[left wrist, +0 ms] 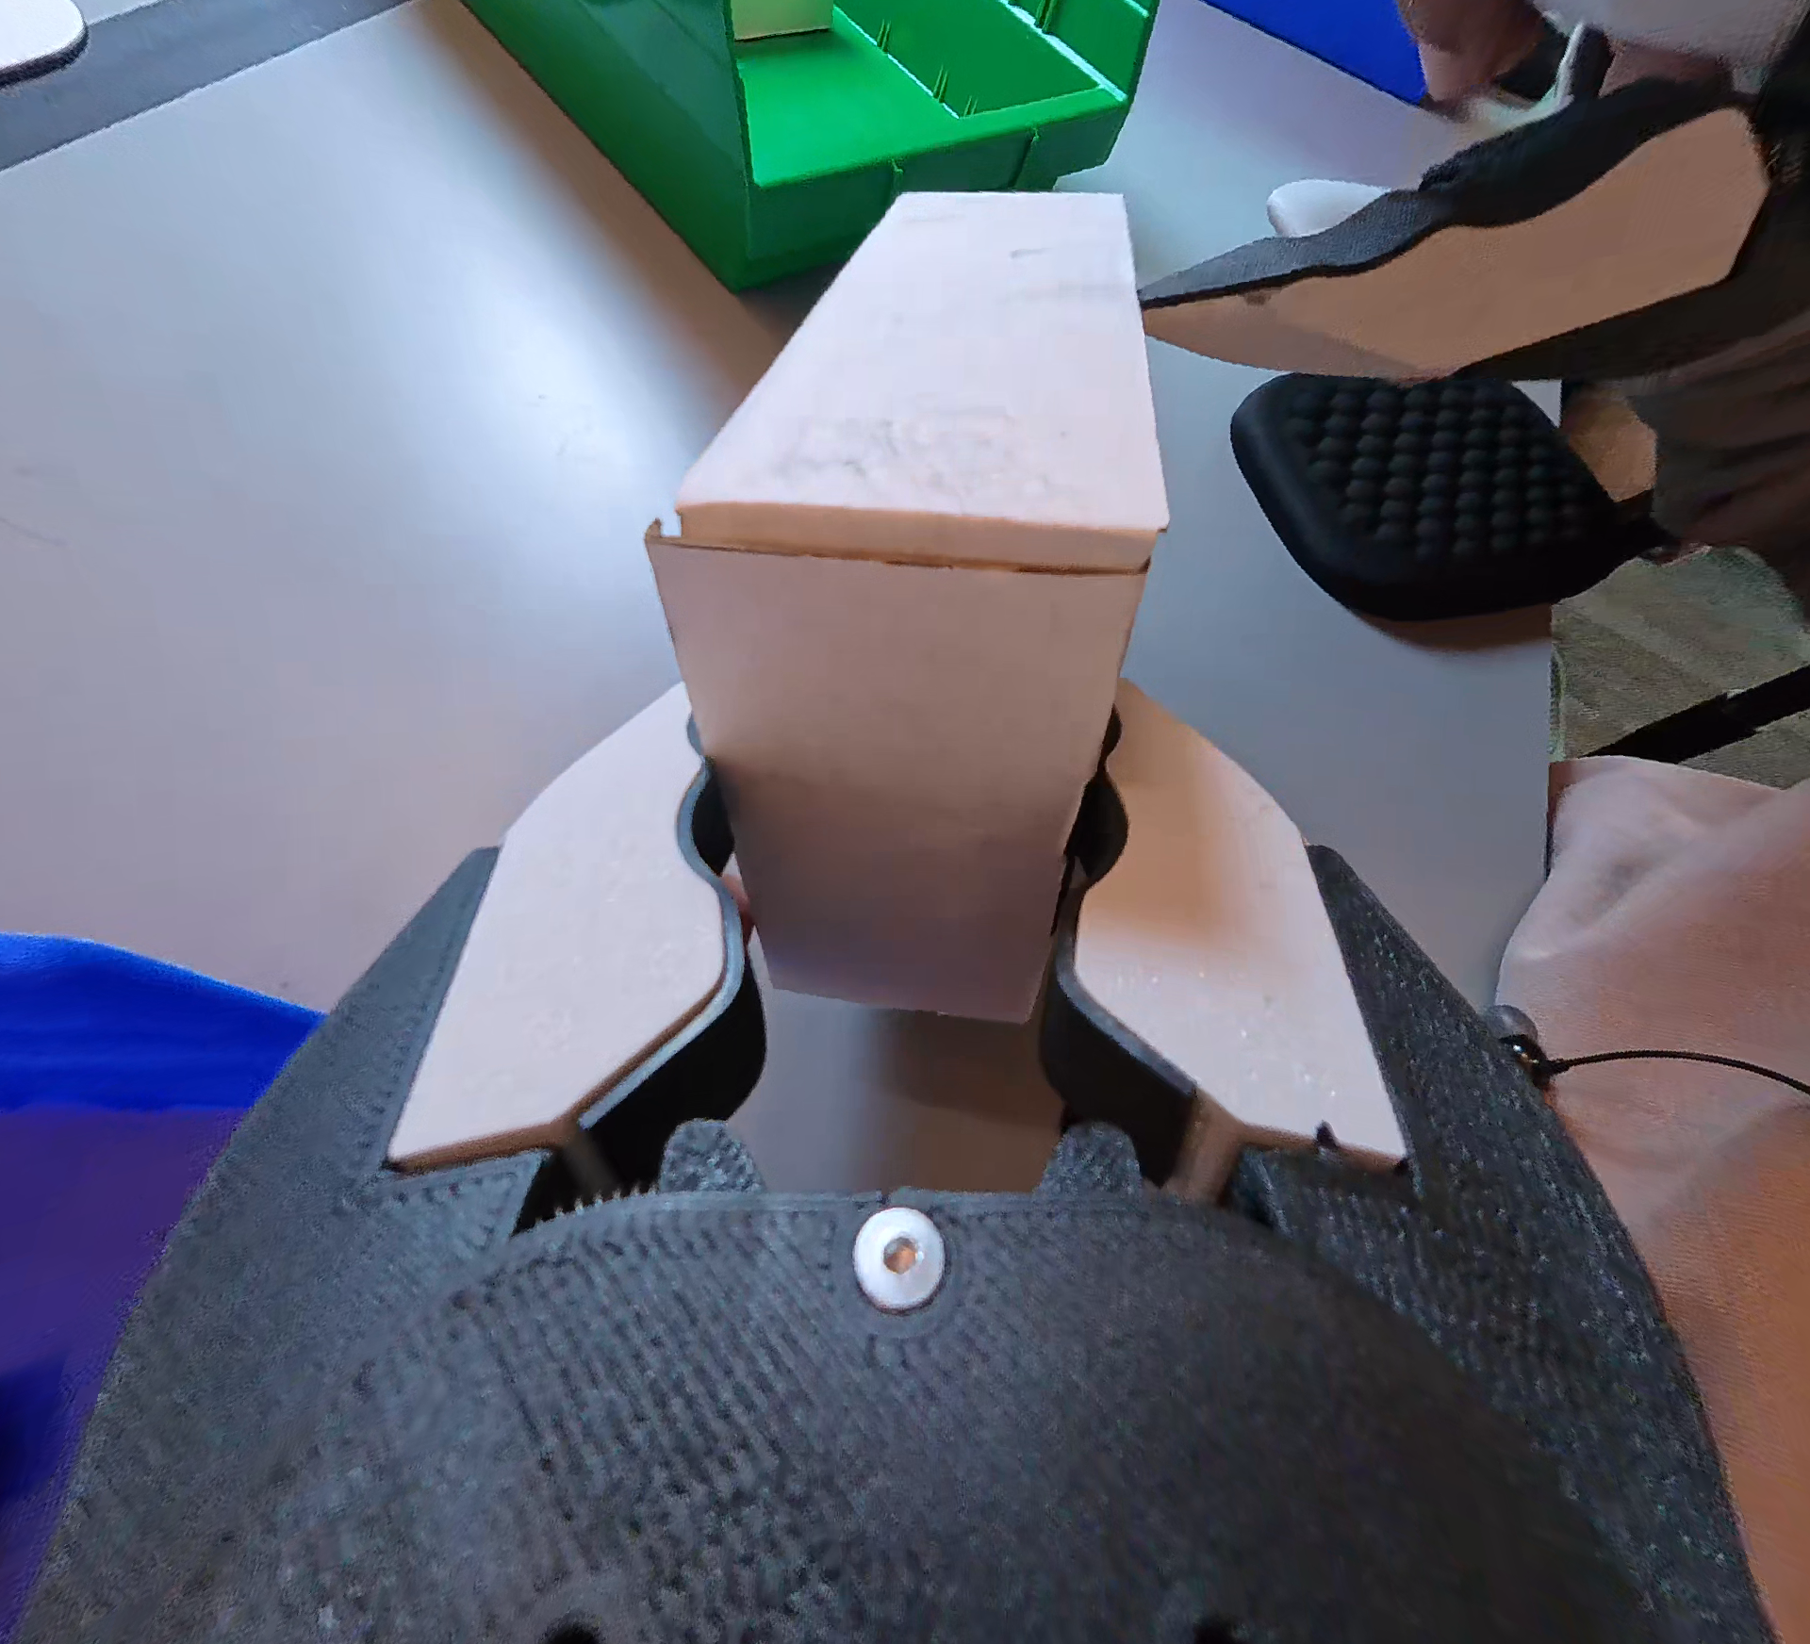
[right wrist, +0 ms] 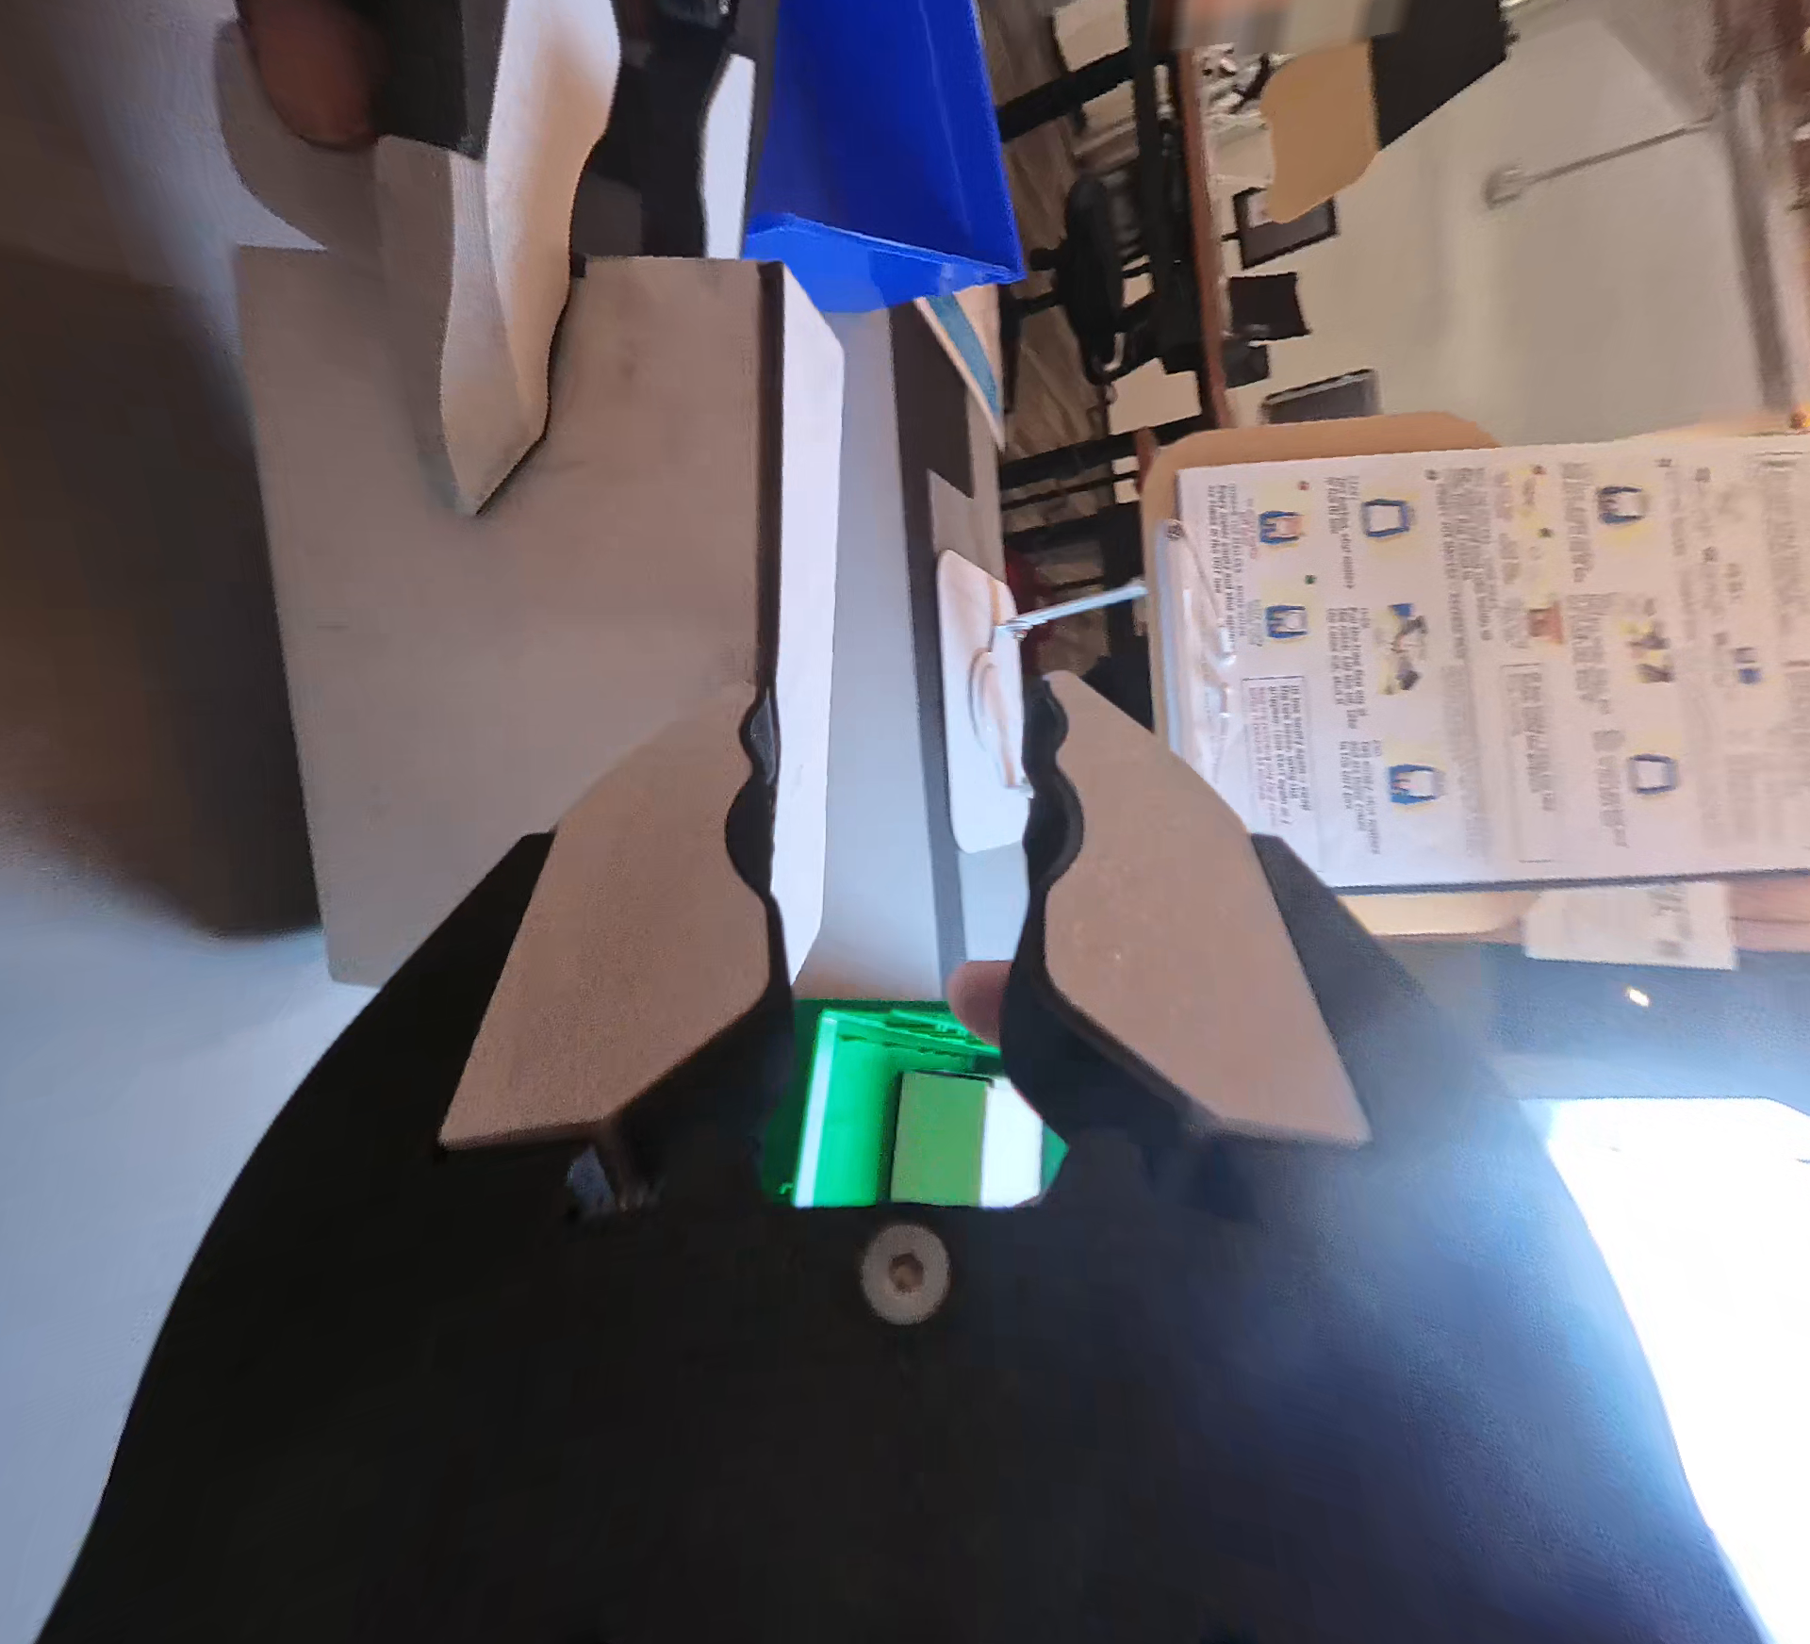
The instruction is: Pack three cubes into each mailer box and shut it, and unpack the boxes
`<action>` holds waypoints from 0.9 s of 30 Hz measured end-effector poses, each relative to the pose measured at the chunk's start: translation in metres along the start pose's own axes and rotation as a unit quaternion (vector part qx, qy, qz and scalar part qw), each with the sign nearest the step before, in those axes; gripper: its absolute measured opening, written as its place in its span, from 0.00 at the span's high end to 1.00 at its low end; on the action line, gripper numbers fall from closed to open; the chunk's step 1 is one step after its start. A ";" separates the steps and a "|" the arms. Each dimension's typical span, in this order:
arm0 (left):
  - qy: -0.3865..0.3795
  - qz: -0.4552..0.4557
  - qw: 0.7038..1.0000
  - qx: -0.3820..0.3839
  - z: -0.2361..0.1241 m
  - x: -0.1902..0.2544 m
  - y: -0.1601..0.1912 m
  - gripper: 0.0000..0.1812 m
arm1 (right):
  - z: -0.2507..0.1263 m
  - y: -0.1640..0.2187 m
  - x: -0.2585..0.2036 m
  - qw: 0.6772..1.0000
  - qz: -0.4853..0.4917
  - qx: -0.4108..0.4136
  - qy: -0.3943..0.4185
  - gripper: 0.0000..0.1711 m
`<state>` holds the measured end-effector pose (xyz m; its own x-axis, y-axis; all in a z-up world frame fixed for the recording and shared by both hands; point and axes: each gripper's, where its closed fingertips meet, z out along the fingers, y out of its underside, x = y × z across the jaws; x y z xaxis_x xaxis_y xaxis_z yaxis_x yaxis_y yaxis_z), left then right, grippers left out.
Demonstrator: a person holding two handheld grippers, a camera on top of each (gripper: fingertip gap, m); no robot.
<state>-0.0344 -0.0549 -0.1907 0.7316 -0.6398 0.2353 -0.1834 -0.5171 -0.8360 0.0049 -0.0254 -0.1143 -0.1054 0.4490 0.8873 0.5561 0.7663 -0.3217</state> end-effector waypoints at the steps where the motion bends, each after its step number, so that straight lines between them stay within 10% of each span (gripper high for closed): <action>1: 0.006 -0.005 1.000 0.002 -0.001 0.001 0.000 0.62 | 0.001 0.001 0.001 1.000 -0.001 -0.006 0.017 0.73; 27: -0.018 0.126 0.992 -0.006 -0.003 0.008 0.004 0.64 | 0.009 0.001 -0.021 0.995 -0.081 -0.016 -0.047 0.99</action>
<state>-0.0311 -0.0640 -0.1910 0.6839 -0.7295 0.0012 -0.3718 -0.3499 -0.8598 0.0001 -0.0300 -0.1361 -0.2716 0.3621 0.8917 0.5506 0.8184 -0.1646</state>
